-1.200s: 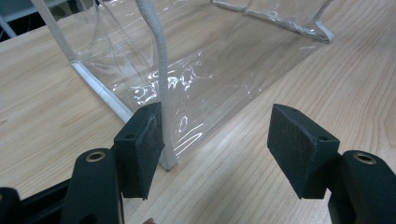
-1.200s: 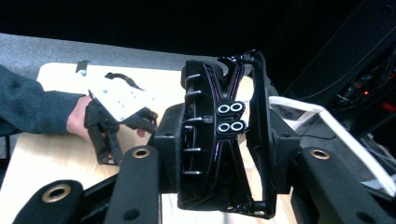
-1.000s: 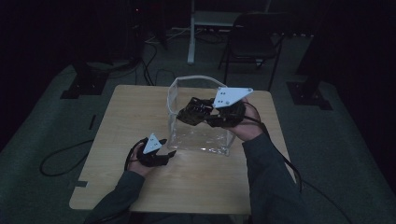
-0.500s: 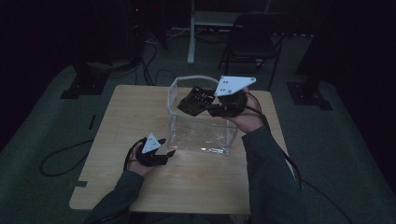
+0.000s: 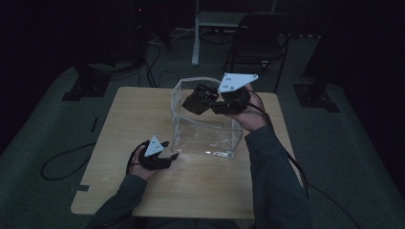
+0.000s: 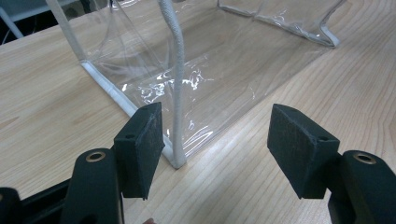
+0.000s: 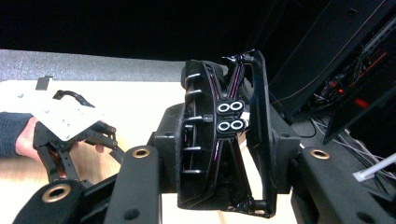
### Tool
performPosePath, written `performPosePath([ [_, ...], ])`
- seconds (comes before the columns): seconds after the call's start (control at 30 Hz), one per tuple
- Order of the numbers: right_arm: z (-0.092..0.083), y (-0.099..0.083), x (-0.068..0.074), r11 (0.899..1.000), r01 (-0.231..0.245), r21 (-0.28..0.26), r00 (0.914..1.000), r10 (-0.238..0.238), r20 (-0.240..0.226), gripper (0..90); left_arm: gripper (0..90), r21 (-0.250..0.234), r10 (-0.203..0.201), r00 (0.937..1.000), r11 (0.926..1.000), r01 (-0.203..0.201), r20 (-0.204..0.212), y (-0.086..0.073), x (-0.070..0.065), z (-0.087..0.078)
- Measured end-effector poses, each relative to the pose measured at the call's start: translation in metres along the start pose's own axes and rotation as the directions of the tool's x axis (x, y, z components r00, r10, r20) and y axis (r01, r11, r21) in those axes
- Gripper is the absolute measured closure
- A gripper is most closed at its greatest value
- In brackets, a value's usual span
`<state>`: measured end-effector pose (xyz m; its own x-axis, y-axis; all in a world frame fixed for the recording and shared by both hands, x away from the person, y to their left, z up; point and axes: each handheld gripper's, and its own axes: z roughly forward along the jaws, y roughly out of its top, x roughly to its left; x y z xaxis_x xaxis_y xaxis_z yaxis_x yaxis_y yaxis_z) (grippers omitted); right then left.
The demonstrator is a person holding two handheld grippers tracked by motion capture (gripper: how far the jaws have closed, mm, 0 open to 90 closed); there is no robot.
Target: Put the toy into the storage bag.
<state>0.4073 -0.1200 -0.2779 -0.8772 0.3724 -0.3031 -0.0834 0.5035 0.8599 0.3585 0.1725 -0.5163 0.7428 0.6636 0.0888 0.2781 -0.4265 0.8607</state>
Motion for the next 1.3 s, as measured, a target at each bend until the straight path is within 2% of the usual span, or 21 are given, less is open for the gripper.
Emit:
performPosePath([
  [0.1,0.004,-0.001,-0.002,1.000,-0.008,0.017,1.0000,0.008,-0.002,58.1,36.2,0.000,-0.003,1.0000,1.0000,0.003,-0.001,0.000,0.001,0.000],
  [0.8,0.045,0.009,-0.006,0.993,0.045,0.107,0.9987,-0.042,-0.028,58.2,36.2,-0.019,-0.018,0.9997,0.9997,0.017,-0.017,0.000,0.007,-0.004],
  [1.3,0.067,0.004,-0.004,0.986,0.058,0.157,0.9966,-0.048,-0.067,58.1,36.1,-0.036,-0.029,0.9991,0.9990,0.028,-0.030,0.002,0.013,-0.009],
])
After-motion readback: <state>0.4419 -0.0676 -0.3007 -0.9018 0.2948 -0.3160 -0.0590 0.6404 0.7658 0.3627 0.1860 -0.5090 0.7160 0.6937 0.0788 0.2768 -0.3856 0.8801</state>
